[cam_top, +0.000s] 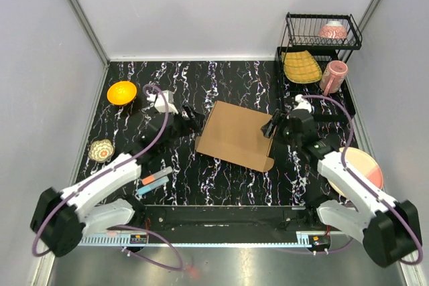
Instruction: Fold the paper box
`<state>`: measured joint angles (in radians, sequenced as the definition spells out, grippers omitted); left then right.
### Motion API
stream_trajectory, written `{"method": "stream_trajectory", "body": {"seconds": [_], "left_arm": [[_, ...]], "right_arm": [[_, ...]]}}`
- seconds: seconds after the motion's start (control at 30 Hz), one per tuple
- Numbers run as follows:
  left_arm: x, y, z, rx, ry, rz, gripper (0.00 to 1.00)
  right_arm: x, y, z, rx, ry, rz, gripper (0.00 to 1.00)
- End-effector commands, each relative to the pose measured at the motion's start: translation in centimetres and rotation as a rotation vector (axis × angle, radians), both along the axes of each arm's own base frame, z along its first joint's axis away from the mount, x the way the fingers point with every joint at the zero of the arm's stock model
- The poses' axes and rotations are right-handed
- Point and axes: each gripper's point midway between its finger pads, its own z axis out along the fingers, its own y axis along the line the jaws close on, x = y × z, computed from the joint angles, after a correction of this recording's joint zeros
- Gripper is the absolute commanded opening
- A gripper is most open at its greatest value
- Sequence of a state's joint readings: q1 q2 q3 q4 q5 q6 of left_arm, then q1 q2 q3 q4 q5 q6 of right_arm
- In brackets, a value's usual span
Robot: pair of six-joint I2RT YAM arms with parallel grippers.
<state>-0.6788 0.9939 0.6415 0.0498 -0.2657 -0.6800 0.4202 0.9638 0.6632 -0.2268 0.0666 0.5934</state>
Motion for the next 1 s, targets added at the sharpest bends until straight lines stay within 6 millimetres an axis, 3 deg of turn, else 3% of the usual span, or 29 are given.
{"method": "stream_trajectory", "body": {"seconds": [0.0,0.03,0.13,0.37,0.5,0.63,0.83,0.97], "left_arm": [[3.8,-0.1,-3.0,0.085,0.019,0.000,0.89],[4.8,0.0,-2.8,0.060,0.002,0.004,0.90],[6.4,-1.2,-4.6,0.034,0.037,-0.047,0.91],[7.6,-3.4,-7.3,0.024,0.094,-0.114,0.94],[7.0,-4.7,-8.7,-0.023,0.118,-0.176,0.93],[5.9,-5.1,-10.3,-0.072,0.173,-0.200,0.82],[3.4,-3.6,-14.2,-0.079,0.290,-0.152,0.68],[1.0,-1.5,-16.8,-0.079,0.364,-0.076,0.52]], "right_arm": [[0.8,0.2,-2.9,-0.020,0.073,-0.030,0.72],[1.0,0.3,-3.0,-0.018,0.074,-0.035,0.72],[1.9,0.1,-3.8,-0.040,0.077,-0.055,0.75],[3.1,-0.6,-7.3,-0.129,0.152,-0.079,0.76],[3.4,0.3,-9.6,-0.127,0.189,-0.040,0.75],[3.5,2.4,-11.6,-0.081,0.217,0.052,0.69],[3.8,4.8,-12.3,0.008,0.191,0.148,0.64],[3.8,5.0,-13.0,-0.009,0.194,0.175,0.63]]}}
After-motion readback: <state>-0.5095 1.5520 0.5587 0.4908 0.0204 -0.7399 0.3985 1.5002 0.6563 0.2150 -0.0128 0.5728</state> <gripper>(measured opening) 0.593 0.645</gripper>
